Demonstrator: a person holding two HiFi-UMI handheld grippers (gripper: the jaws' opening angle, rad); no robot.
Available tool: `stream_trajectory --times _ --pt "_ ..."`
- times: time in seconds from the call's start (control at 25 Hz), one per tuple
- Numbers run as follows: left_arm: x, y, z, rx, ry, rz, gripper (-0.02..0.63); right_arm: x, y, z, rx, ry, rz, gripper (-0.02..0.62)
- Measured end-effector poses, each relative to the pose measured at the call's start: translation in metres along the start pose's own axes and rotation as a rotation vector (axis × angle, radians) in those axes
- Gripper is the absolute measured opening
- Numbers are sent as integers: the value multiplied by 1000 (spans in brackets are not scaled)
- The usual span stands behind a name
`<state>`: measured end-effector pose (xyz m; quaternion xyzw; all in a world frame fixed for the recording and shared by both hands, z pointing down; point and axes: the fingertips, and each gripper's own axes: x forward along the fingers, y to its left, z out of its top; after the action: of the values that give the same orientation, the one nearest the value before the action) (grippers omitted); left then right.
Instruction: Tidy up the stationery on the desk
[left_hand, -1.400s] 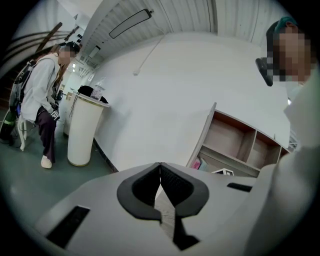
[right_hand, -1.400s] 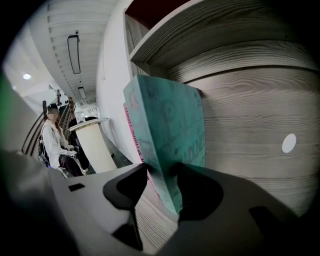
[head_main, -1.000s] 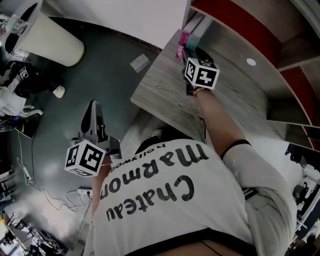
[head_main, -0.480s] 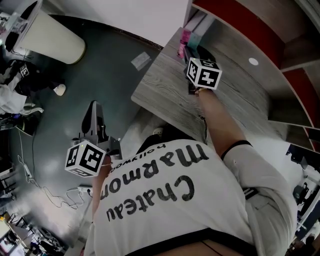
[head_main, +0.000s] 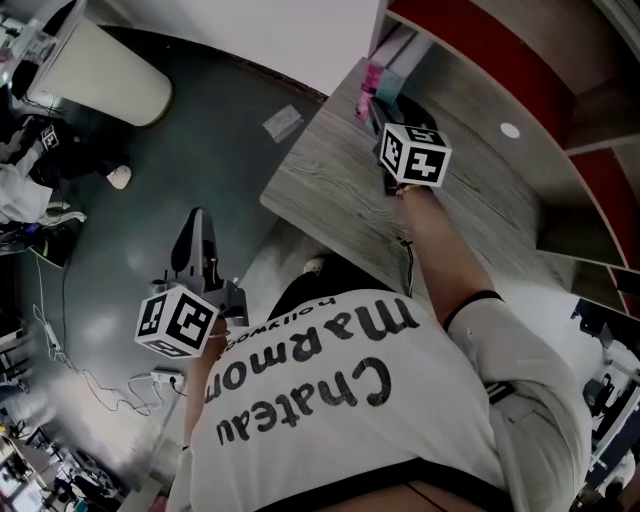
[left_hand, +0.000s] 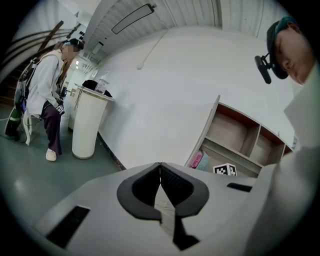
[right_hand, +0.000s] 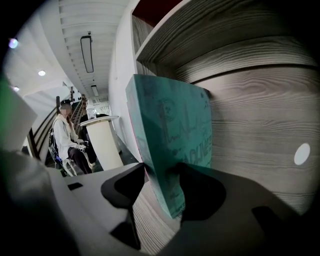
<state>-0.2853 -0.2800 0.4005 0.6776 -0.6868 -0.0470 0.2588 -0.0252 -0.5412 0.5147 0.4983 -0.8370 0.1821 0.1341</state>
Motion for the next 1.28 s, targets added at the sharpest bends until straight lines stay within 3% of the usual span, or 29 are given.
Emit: stream_trajectory --times 0.24,0.52,0.68,1.0,1.28 --pt "-1 -1 -17 -2 34 11 15 -4 6 -2 23 1 39 269" --pt "10 -15 -14 13 36 -56 15 -28 21 -12 97 49 69 273" --pt "14 -26 -14 25 40 -132 17 -57 30 -20 118 52 49 229" --pt "-8 -36 -7 39 22 -270 15 -127 53 -32 154 5 -14 55" --pt "-42 -45 -2 75 6 -396 16 -188 102 -8 146 -127 18 14"
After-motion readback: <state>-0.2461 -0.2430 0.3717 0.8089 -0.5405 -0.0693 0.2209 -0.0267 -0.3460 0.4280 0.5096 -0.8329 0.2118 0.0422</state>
